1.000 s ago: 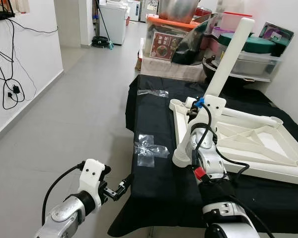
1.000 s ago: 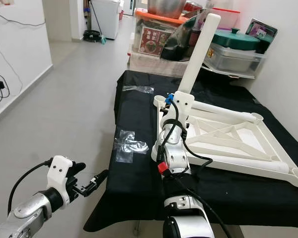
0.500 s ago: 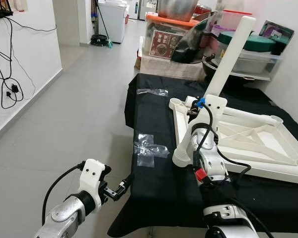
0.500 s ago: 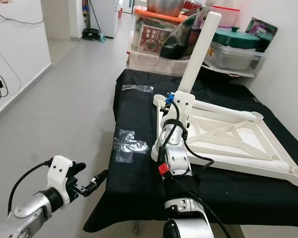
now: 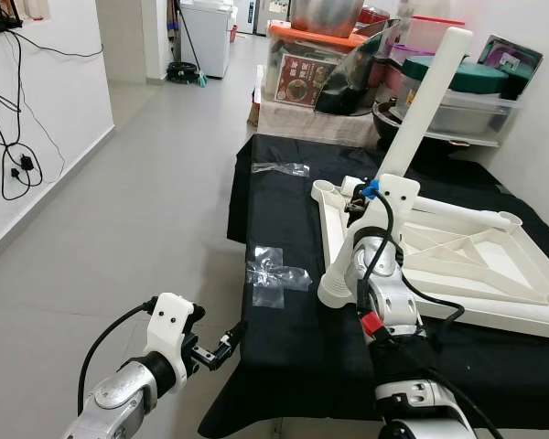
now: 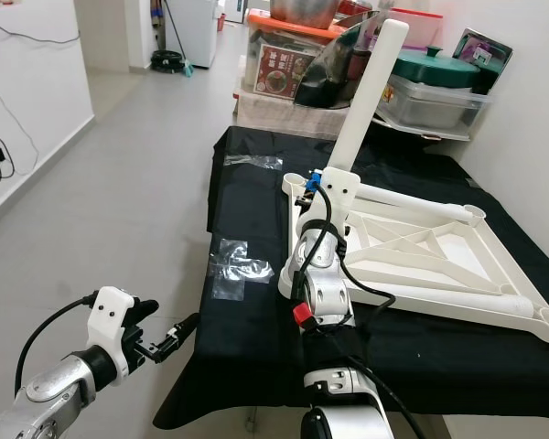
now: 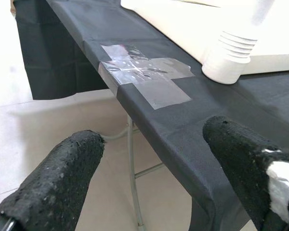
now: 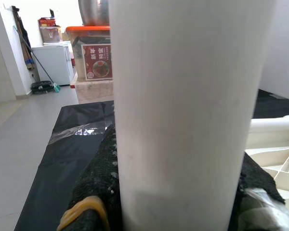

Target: Building children table

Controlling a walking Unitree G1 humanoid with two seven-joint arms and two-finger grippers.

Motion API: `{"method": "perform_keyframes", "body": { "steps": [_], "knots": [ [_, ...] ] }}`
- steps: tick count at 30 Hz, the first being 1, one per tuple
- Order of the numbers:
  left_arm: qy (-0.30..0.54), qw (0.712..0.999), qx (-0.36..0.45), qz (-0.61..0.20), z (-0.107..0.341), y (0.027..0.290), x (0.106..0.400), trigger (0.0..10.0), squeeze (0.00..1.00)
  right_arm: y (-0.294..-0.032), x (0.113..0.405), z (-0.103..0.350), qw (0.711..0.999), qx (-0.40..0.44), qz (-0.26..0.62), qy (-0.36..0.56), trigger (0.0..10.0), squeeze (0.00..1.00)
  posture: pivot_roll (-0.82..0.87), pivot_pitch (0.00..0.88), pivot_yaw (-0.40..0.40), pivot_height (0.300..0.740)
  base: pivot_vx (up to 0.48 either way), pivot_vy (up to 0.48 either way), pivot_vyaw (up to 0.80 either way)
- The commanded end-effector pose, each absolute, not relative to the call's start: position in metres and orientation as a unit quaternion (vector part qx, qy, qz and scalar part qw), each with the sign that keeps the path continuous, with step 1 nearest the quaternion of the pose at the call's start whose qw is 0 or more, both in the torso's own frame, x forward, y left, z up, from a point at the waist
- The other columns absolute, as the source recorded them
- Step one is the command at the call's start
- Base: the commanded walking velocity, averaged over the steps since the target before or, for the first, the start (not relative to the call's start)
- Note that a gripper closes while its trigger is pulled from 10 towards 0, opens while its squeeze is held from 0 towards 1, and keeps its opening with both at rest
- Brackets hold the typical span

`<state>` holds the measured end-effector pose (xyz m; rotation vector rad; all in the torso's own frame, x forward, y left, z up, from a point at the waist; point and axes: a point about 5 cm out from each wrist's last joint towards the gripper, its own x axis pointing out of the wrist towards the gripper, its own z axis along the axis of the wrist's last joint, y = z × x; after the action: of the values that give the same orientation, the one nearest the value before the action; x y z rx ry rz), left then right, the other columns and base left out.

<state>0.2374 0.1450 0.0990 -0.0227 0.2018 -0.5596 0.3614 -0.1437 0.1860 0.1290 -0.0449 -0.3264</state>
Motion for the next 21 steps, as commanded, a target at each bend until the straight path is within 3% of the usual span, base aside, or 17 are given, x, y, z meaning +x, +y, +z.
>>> {"method": "perform_keyframes", "body": {
  "steps": [1, 21],
  "knots": [
    [0.103, 0.953, -0.009, -0.284, 0.0966, 0.1419, 0.2385, 10.0, 0.00, -0.1534, 0.3524, 0.1348, 0.976, 0.065, -0.182, 0.098, 10.0, 0.00, 0.02, 0.000, -0.121, 0.740, 0.000, 0.000, 0.00],
    [0.102, 0.952, -0.007, -0.287, 0.0977, 0.1418, 0.2392, 10.0, 0.00, -0.1503, 0.3530, 0.1422, 0.979, 0.067, -0.174, 0.085, 10.0, 0.00, 0.03, 0.000, -0.120, 0.740, 0.000, 0.000, 0.00]
  ]
}}
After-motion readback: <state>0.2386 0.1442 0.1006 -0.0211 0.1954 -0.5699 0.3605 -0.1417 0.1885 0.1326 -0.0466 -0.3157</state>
